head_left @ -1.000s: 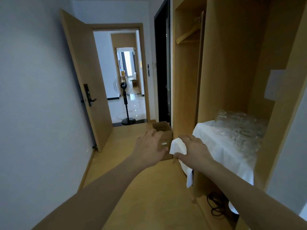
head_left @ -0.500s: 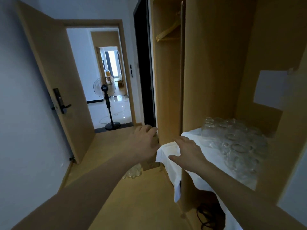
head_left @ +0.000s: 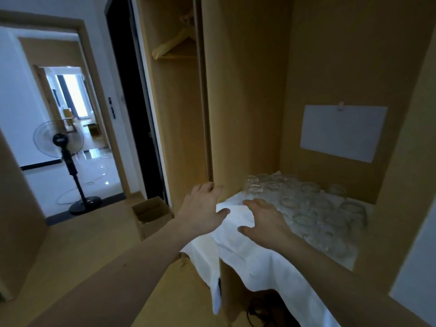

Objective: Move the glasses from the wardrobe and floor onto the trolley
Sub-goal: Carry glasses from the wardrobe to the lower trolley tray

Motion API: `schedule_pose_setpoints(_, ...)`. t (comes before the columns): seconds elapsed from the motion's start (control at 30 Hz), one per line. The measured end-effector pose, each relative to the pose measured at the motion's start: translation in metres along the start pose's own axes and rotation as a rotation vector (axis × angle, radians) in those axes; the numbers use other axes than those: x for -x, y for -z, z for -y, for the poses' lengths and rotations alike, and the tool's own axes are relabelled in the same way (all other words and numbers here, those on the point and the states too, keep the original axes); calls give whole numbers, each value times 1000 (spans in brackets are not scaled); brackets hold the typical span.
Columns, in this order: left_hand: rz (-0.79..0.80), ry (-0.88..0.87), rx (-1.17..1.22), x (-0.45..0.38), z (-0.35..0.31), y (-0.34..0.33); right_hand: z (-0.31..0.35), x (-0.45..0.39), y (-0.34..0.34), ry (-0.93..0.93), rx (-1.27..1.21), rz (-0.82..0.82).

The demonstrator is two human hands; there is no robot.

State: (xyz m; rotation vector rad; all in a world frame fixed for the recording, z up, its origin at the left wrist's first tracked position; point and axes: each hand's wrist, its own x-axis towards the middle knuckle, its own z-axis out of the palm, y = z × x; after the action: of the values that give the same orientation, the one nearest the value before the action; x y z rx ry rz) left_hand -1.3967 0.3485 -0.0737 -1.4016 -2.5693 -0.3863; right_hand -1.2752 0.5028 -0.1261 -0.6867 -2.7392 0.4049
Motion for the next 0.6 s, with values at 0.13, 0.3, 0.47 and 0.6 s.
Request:
schedule_pose_setpoints(0.13, 9, -115, 50, -44, 14, -13, -5, -19, 2, -122, 15, -24)
schedule_pose_setpoints(0.3, 35, -243, 117, -88, 33, -23, 2, -44, 8, -226, 39, -71)
schedule_pose_setpoints(0.47, 73, -342, 198, -122, 52, -32, 13, -56, 7, -328, 73, -86)
schedule_pose_setpoints(0.6, 86, -401, 331, -146, 55, -46, 11, -58, 5, -421, 117, -90)
